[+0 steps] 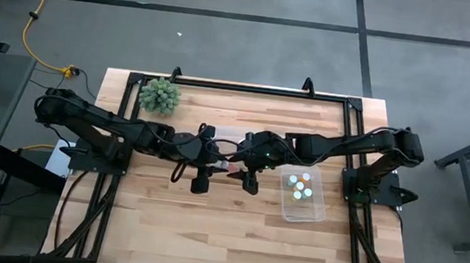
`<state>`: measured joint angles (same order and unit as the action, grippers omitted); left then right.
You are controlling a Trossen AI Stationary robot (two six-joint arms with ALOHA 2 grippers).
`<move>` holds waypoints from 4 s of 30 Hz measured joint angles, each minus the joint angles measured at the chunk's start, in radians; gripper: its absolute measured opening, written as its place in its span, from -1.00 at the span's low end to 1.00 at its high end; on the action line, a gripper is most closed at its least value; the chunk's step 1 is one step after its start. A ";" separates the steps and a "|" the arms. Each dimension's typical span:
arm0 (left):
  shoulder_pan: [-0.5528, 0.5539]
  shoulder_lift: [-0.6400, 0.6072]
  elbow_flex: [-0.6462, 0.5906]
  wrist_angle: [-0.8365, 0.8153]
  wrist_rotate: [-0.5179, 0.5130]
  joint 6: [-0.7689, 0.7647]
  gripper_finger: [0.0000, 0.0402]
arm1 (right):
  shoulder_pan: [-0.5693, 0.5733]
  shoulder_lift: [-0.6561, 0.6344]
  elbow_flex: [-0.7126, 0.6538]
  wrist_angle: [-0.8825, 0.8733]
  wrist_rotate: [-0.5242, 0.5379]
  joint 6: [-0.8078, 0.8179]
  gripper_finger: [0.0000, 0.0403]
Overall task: Pick and place medicine bottles into bin by pill shape (circle, oval)
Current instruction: Put the pink tablet bottle into the bottom transparent bin
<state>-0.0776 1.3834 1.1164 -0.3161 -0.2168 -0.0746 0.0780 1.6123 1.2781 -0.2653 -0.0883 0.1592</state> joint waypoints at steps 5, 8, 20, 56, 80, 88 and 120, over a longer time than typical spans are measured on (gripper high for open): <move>0.002 0.000 0.000 0.000 0.000 0.004 -0.44 | 0.000 0.000 0.000 -0.001 -0.001 0.000 0.05; 0.008 -0.006 0.000 -0.006 0.000 0.008 -0.44 | -0.001 0.000 0.000 -0.003 -0.001 -0.002 0.00; 0.026 -0.037 0.000 -0.038 0.001 0.008 -0.44 | -0.002 0.000 0.000 -0.008 -0.003 -0.003 -0.02; 0.027 -0.036 0.000 -0.038 -0.001 0.008 -0.44 | -0.027 -0.001 -0.001 -0.009 -0.003 -0.013 -0.46; 0.031 -0.035 0.000 -0.026 0.026 0.008 -0.44 | -0.028 -0.003 0.013 0.025 -0.001 -0.004 -0.05; 0.032 -0.035 0.000 -0.024 0.056 0.008 -0.44 | -0.028 -0.003 0.013 0.046 -0.002 -0.010 -0.02; 0.032 -0.035 0.000 -0.031 0.051 0.000 -0.44 | -0.028 -0.002 0.013 0.052 -0.036 -0.011 -0.18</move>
<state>-0.0460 1.3483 1.1164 -0.3470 -0.1661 -0.0742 0.0502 1.6104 1.2911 -0.2131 -0.1242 0.1482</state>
